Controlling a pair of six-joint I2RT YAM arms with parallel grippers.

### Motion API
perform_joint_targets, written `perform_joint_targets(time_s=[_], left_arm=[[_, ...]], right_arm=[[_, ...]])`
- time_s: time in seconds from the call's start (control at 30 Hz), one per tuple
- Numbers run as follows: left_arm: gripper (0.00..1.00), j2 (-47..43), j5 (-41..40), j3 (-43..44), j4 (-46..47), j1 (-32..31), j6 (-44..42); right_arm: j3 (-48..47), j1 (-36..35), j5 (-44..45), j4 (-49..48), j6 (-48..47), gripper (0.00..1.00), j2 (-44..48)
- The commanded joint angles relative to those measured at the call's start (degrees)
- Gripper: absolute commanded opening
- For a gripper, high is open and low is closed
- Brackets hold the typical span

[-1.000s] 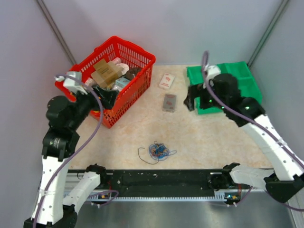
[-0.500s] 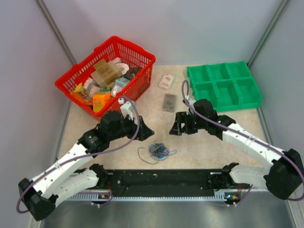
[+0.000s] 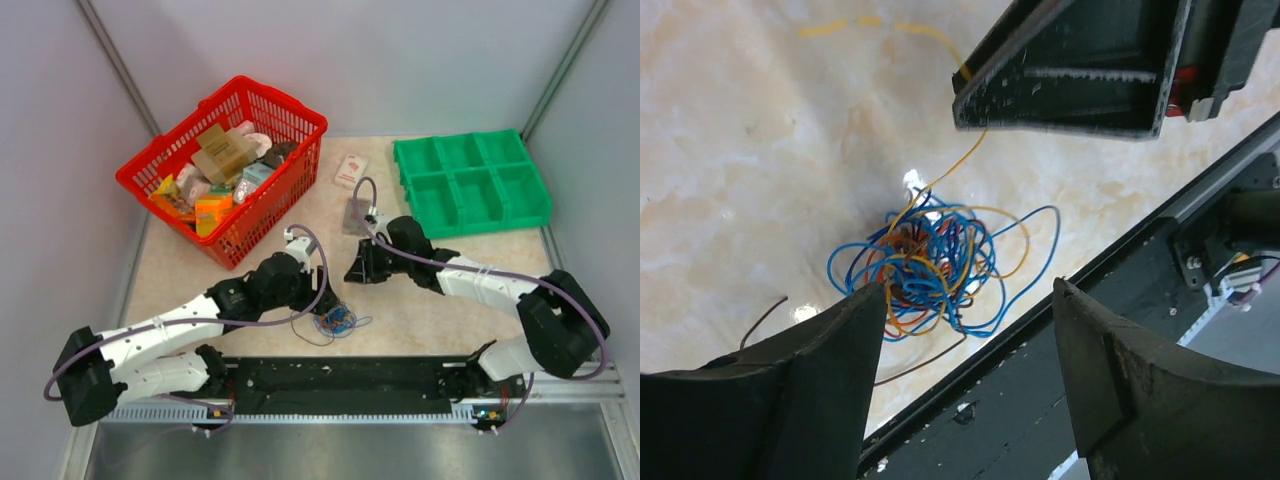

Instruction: Untangle the cables

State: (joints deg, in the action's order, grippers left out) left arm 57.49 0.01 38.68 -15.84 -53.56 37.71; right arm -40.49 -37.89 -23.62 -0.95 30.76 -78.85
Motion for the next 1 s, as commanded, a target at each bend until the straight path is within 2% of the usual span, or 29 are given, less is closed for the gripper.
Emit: perform_joint_targets(time_s=[0.0, 0.03, 0.07, 0.2, 0.4, 0.53, 0.63, 0.67, 0.8, 0.97], left_arm=[[0.72, 1.83, -1.59, -3.07, 6.16, -1.28, 3.33], [0.72, 2.35, -1.77, -3.43, 6.95, -1.46, 3.68], [0.73, 3.23, -2.12, -3.61, 7.48, -1.55, 3.86], [0.78, 8.49, -4.13, -2.82, 7.84, -1.72, 3.77], [0.72, 18.34, -7.47, -1.06, 9.07, -1.81, 4.29], [0.61, 21.95, -11.78, -0.53, 7.75, -1.72, 6.05], [0.46, 22.92, -12.49, -1.06, 8.71, -1.72, 6.67], [0.4, 23.1, -12.75, -1.15, 8.89, -1.72, 6.67], [0.29, 22.84, -13.63, -2.02, 8.28, -1.72, 7.55], [0.27, 18.63, -14.33, -5.45, 9.59, -1.72, 7.99]], right_arm=[[-1.08, -1.49, 0.06, -7.84, -0.18, 0.12, -4.9], [-1.43, -1.57, 0.41, -7.06, 0.17, 0.03, -5.08], [-1.78, -1.57, 1.54, -6.18, 0.7, 0.0, -4.56], [-2.22, -1.57, 6.03, -0.74, 1.67, 0.0, 2.1], [-6.6, -1.57, 7.96, 9.72, 2.63, 0.0, 15.72], [-14.07, -1.57, 10.69, 16.23, 2.55, 0.0, 23.64], [-21.54, -1.57, 12.97, 20.27, 1.41, 0.0, 26.72], [-24.52, -1.57, 14.72, 22.11, 0.62, 0.0, 27.43], [-37.0, -1.57, 26.57, 28.79, -4.73, 0.0, 28.93], [-49.49, -1.57, 38.19, 31.53, -11.68, 0.0, 28.93]])
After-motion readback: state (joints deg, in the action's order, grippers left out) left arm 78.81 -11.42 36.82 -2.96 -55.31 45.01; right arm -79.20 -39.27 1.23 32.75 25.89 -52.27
